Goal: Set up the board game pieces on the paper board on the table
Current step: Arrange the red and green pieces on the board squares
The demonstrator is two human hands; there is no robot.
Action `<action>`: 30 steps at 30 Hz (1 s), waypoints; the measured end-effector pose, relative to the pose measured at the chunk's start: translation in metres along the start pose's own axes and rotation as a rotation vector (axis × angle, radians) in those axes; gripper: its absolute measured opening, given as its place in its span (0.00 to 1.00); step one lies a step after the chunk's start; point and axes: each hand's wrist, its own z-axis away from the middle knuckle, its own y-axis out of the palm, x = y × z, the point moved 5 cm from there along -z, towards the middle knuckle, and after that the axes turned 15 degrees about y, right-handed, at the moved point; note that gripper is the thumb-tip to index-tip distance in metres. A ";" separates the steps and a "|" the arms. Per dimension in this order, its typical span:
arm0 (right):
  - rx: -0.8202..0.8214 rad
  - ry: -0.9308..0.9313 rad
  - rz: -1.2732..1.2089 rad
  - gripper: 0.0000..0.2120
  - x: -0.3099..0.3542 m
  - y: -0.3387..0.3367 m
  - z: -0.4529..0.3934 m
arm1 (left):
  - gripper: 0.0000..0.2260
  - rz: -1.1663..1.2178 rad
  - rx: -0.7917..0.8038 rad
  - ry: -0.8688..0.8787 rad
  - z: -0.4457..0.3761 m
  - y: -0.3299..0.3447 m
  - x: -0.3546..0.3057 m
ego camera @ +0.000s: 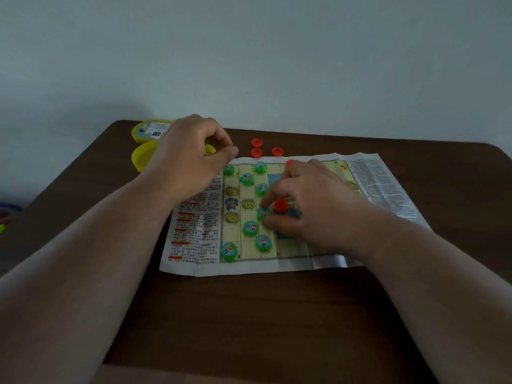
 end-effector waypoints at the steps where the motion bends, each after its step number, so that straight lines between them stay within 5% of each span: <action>1: 0.009 0.003 0.000 0.18 -0.001 0.001 0.000 | 0.06 0.005 0.002 0.003 0.000 0.000 0.000; 4: -0.026 0.020 -0.135 0.20 -0.006 -0.006 0.000 | 0.06 0.008 0.011 0.010 0.000 0.001 0.000; 11: -0.263 0.193 -0.539 0.01 -0.062 -0.057 0.008 | 0.04 0.040 0.077 0.076 0.001 0.000 -0.006; 17: -0.194 0.263 -0.448 0.03 -0.099 -0.069 0.019 | 0.05 0.017 0.199 0.177 -0.004 -0.004 -0.030; 24: 0.036 0.298 -0.136 0.17 -0.109 -0.049 0.025 | 0.21 -0.257 0.607 0.359 -0.007 0.030 -0.087; 30: 0.081 0.272 -0.053 0.18 -0.105 -0.038 0.019 | 0.16 -0.373 0.718 0.413 -0.008 0.046 -0.106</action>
